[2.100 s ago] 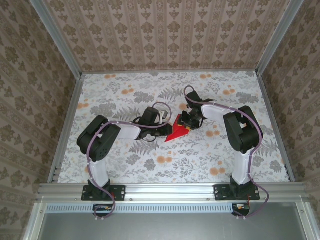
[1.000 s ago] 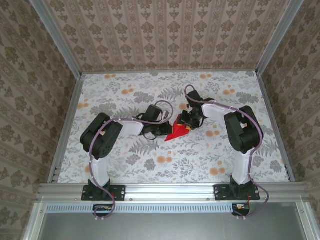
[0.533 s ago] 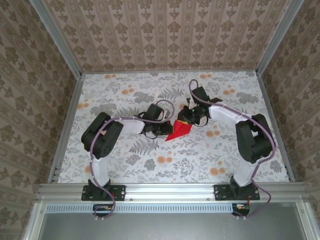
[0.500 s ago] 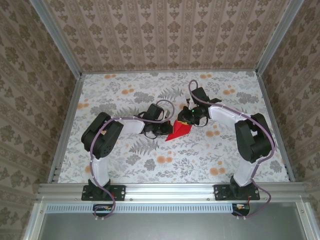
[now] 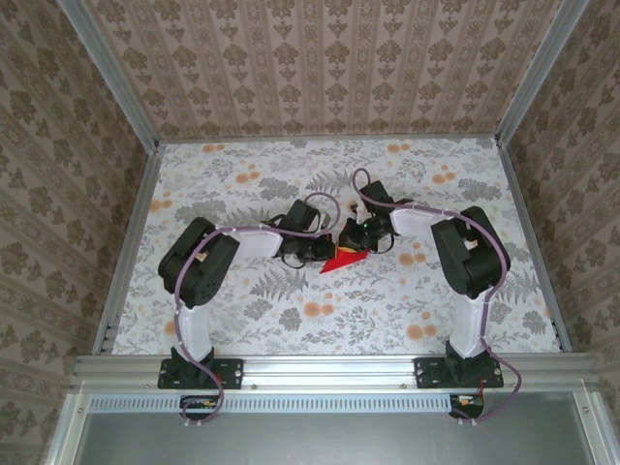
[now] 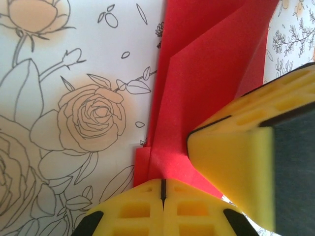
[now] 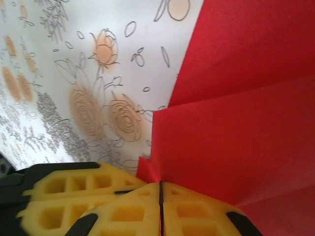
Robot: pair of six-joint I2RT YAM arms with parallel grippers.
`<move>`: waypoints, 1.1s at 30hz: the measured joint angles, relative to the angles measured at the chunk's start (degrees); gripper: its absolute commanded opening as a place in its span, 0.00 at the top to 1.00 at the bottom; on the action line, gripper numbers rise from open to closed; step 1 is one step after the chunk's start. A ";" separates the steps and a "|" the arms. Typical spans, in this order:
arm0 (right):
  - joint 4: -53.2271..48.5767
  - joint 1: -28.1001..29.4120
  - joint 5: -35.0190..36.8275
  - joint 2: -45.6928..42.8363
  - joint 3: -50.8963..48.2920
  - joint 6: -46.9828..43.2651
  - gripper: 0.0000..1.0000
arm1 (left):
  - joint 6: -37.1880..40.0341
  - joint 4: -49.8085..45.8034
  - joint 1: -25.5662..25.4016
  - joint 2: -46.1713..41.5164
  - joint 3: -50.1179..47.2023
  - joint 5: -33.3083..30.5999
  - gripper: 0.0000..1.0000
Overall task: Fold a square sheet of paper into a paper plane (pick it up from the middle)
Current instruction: Fourth fold the wing at the center of the table.
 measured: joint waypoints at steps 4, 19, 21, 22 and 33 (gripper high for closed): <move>0.31 -0.74 0.15 0.17 -0.35 -2.62 0.91 | 0.35 -2.01 -0.37 0.20 1.07 -1.22 1.00; 4.90 -5.53 0.94 -1.03 -3.08 -10.60 0.90 | 2.14 -5.33 -1.22 0.48 2.91 -3.58 1.00; 6.34 -5.42 -0.52 -2.40 -4.42 -10.64 0.89 | 2.21 -5.79 -1.36 0.59 3.23 -3.78 1.00; 6.86 -5.18 -1.03 -2.91 -4.90 -10.62 0.89 | 2.29 -5.95 -1.42 0.59 3.30 -3.93 1.00; 9.51 -1.03 -3.98 -2.75 -7.50 -9.79 0.90 | 2.40 -6.99 -1.60 0.63 3.87 -4.68 1.00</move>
